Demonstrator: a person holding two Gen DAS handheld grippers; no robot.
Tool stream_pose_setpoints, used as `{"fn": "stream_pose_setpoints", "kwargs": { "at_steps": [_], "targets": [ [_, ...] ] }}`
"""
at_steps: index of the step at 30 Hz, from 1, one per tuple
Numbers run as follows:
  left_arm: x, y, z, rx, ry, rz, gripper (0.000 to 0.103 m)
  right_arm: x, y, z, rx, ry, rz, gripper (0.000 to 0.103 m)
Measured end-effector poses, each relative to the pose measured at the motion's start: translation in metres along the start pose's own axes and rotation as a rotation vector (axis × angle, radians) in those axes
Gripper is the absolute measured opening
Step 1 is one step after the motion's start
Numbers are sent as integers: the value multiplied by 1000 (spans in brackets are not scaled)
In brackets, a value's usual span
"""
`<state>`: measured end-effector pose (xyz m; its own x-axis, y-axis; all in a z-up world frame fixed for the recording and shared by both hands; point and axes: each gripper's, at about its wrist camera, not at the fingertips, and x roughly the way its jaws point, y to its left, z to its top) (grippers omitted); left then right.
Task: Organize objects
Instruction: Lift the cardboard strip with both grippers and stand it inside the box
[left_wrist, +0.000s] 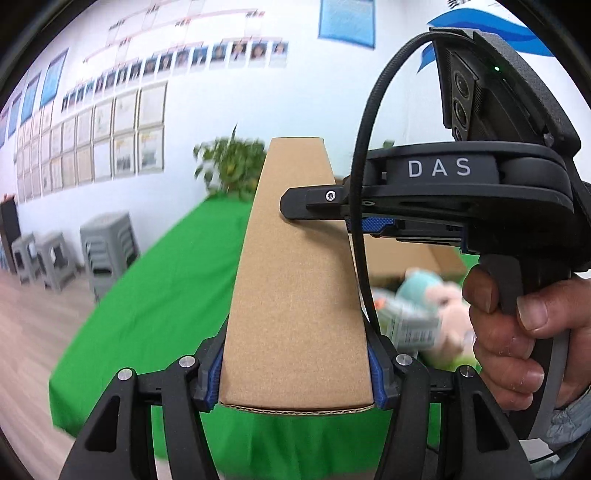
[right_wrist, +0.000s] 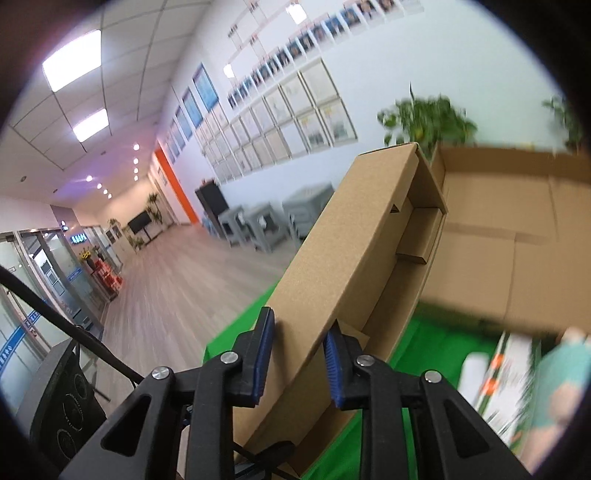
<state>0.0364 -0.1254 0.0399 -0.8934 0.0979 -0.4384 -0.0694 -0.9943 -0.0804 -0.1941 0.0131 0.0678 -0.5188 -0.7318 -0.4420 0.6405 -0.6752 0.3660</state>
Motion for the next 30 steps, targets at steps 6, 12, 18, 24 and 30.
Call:
{"fn": "stream_pose_setpoints", "kwargs": {
  "at_steps": [6, 12, 18, 24, 30],
  "targets": [
    [31, -17, 57, 46, -88, -34, 56, -8, -20, 40, -53, -108, -34, 23],
    [106, -31, 115, 14, -78, -104, 56, 1, -51, 64, -51, -134, -49, 20],
    [201, -36, 162, -70, 5, -186, 56, 33, -89, 76, -32, -66, -99, 19],
    [276, -22, 150, -233, 169, -295, 56, 83, -126, 78, 3, 56, -166, 17],
    [327, 29, 125, -414, 288, -343, 57, 125, -156, 63, 47, 155, -172, 17]
  ]
}}
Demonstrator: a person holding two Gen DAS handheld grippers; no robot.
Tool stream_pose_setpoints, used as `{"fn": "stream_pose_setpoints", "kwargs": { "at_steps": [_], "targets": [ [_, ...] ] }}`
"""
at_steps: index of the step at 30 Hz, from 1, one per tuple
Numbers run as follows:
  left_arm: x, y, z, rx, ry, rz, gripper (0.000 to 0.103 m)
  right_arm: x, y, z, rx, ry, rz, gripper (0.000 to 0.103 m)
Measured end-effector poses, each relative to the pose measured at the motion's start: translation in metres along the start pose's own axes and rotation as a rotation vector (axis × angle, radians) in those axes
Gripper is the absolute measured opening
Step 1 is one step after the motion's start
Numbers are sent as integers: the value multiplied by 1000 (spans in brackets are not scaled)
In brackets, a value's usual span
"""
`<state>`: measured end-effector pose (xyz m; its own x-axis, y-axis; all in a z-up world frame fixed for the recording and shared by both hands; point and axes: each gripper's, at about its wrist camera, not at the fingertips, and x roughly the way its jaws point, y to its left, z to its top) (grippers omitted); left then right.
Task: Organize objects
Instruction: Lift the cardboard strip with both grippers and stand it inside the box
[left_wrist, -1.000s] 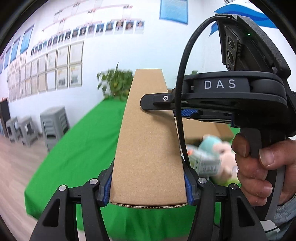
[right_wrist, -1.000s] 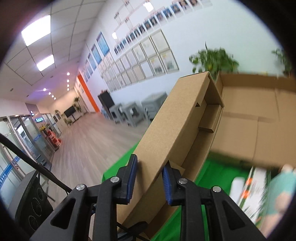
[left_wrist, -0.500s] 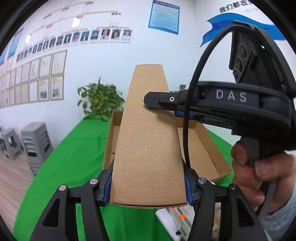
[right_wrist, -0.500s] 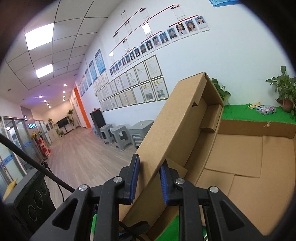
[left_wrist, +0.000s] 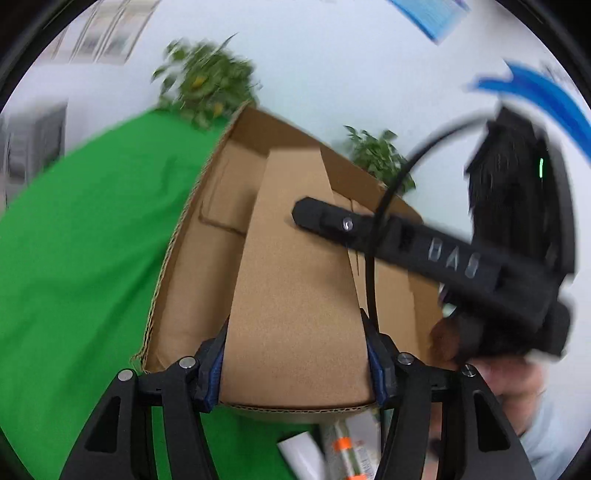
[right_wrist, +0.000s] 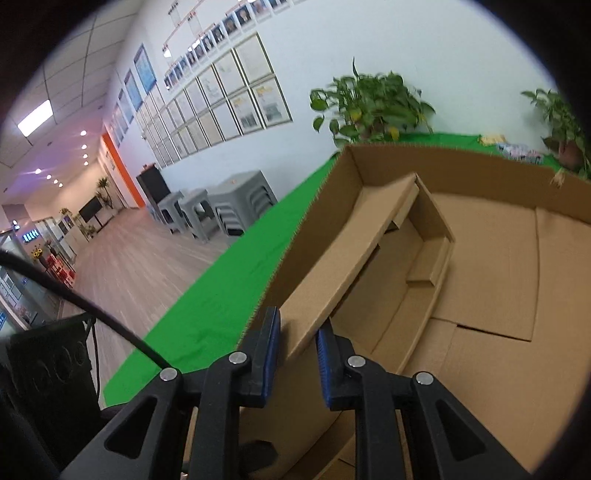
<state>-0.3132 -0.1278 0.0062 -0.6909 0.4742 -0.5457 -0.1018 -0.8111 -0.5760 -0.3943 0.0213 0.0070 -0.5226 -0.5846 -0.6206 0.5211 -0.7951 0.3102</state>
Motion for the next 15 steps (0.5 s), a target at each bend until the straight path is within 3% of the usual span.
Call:
{"fn": "stream_pose_setpoints", "kwargs": {
  "at_steps": [6, 11, 15],
  "targets": [
    [4, 7, 8, -9, -4, 59, 59, 6, 18, 1, -96, 31, -5, 17],
    [-10, 7, 18, 43, -46, 178, 59, 19, 33, 9, -177, 46, -37, 19],
    [-13, 12, 24, 34, -56, 190, 59, 30, 41, 15, -232, 60, -97, 22]
  ]
}}
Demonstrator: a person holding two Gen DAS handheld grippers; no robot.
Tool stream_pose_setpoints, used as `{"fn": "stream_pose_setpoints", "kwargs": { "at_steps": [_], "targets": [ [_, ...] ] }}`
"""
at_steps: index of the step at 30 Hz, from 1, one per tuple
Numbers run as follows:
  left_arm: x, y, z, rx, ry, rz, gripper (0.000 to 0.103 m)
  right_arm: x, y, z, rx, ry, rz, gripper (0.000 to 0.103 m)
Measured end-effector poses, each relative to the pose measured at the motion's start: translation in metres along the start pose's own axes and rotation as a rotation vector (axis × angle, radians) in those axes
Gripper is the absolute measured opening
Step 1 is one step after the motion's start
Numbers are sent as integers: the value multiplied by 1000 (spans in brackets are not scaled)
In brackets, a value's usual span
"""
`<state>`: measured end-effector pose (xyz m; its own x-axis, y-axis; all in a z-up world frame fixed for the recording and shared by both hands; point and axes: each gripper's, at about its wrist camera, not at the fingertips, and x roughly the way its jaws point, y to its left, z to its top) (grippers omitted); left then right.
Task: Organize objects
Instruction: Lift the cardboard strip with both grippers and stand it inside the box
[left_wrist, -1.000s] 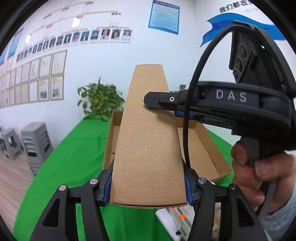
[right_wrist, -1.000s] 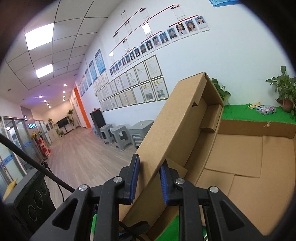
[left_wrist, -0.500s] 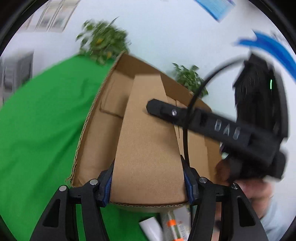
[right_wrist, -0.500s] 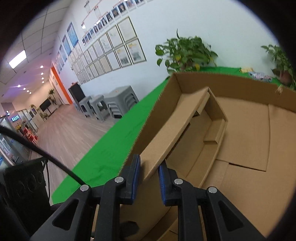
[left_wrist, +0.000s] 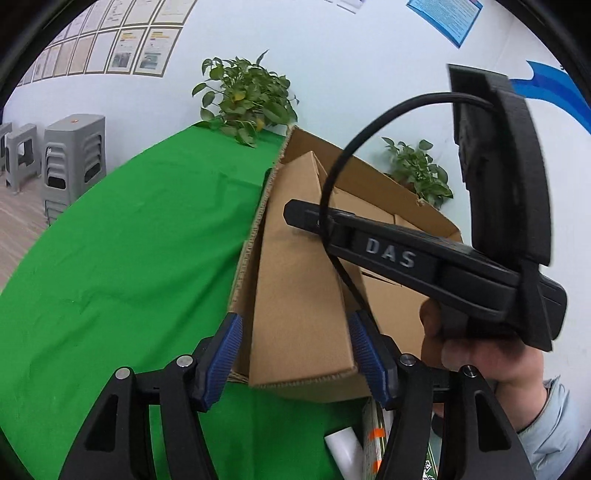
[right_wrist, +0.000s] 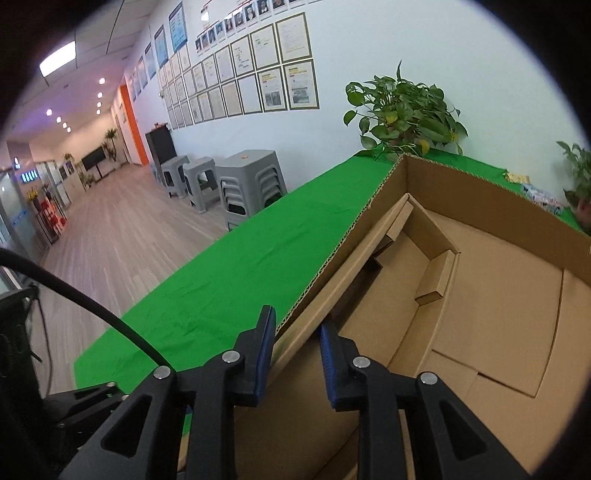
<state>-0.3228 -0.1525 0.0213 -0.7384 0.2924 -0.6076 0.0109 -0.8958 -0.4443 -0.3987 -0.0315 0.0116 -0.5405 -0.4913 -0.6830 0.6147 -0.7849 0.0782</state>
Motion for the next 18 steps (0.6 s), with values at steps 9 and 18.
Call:
{"fn": "stream_pose_setpoints", "kwargs": {
  "at_steps": [9, 18],
  "targets": [
    [13, 29, -11, -17, 87, -43, 39, 6, -23, -19, 70, 55, -38, 46],
    [2, 30, -25, 73, 33, 17, 41, -36, -70, -59, 279, 25, -32, 72]
  ]
}}
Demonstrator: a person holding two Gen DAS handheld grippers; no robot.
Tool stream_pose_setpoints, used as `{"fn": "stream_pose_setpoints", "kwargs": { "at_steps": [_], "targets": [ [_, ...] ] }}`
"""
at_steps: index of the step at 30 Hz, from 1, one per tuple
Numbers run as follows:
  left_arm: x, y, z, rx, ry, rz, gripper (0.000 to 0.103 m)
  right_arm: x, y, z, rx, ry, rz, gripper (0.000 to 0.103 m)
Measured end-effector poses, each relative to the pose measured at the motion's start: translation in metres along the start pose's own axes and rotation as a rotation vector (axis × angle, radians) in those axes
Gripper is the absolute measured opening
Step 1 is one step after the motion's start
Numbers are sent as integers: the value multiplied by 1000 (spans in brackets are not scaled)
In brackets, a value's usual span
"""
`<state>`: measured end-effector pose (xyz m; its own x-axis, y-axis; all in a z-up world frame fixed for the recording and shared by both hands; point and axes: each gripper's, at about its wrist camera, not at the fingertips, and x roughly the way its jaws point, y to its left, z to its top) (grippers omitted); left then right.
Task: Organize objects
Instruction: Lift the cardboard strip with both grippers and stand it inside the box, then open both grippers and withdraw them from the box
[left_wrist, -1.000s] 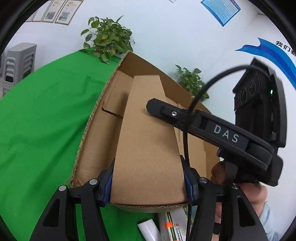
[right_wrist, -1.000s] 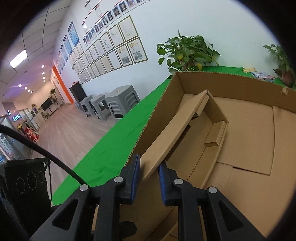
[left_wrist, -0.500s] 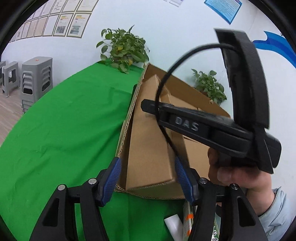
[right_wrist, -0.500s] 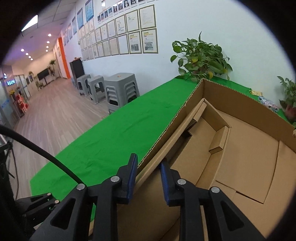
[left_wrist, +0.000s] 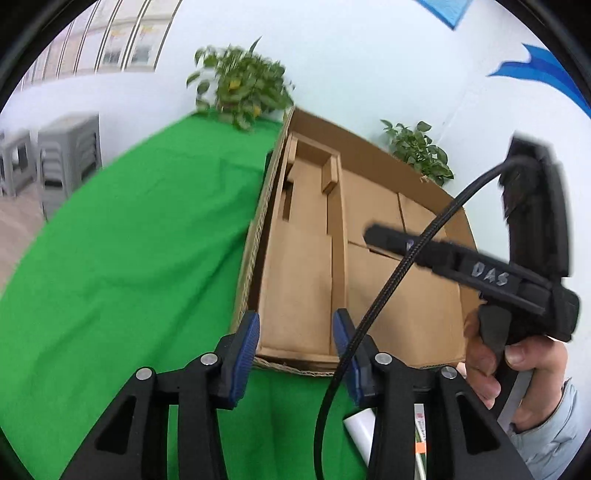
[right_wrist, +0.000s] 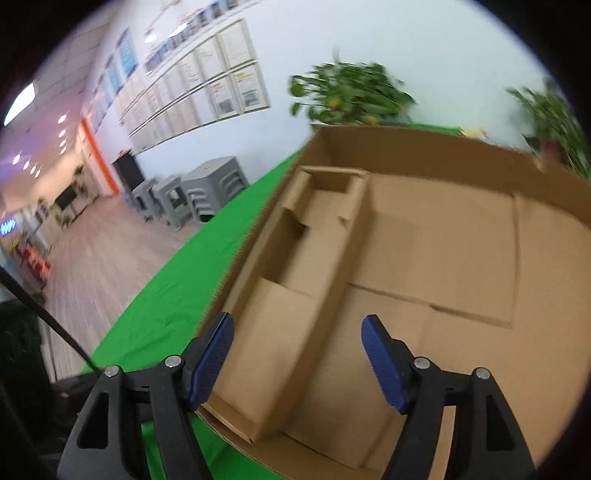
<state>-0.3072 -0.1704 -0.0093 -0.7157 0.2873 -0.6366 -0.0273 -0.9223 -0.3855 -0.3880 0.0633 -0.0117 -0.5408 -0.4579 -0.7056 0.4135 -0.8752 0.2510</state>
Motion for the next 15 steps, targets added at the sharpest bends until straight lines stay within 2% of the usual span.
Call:
{"fn": "stream_pose_setpoints", "kwargs": {
  "at_steps": [2, 4, 6, 7, 9, 10, 11, 12, 13, 15],
  "targets": [
    [-7, -1, 1, 33, -29, 31, 42, 14, -13, -6, 55, 68, -1, 72],
    [-35, -14, -23, 51, -38, 54, 42, 27, -14, -11, 55, 126, -8, 70],
    [-30, -11, -21, 77, -32, 96, 43, 29, -9, -15, 47, 144, -5, 56],
    [-34, -14, -28, 94, -31, 114, 44, 24, -5, -17, 41, 133, 4, 56],
    [-39, -18, -38, 131, -51, 144, 55, 7, 1, -20, 31, 92, -1, 56],
    [-50, -22, -49, 148, -72, 163, 67, -8, 3, -25, 27, 59, -17, 57],
    [-61, -27, -56, 162, -101, 181, 78, -21, 5, -29, 23, 33, -31, 64],
    [-69, -31, -57, 176, -135, 188, 82, -36, 5, -36, 18, 1, -55, 77],
    [-77, -35, -59, 190, -162, 181, 88, -53, 4, -43, 11, -38, -98, 83],
    [-92, -44, -63, 218, -204, 147, 93, -89, 2, -61, -9, -112, -184, 87]
  ]
}}
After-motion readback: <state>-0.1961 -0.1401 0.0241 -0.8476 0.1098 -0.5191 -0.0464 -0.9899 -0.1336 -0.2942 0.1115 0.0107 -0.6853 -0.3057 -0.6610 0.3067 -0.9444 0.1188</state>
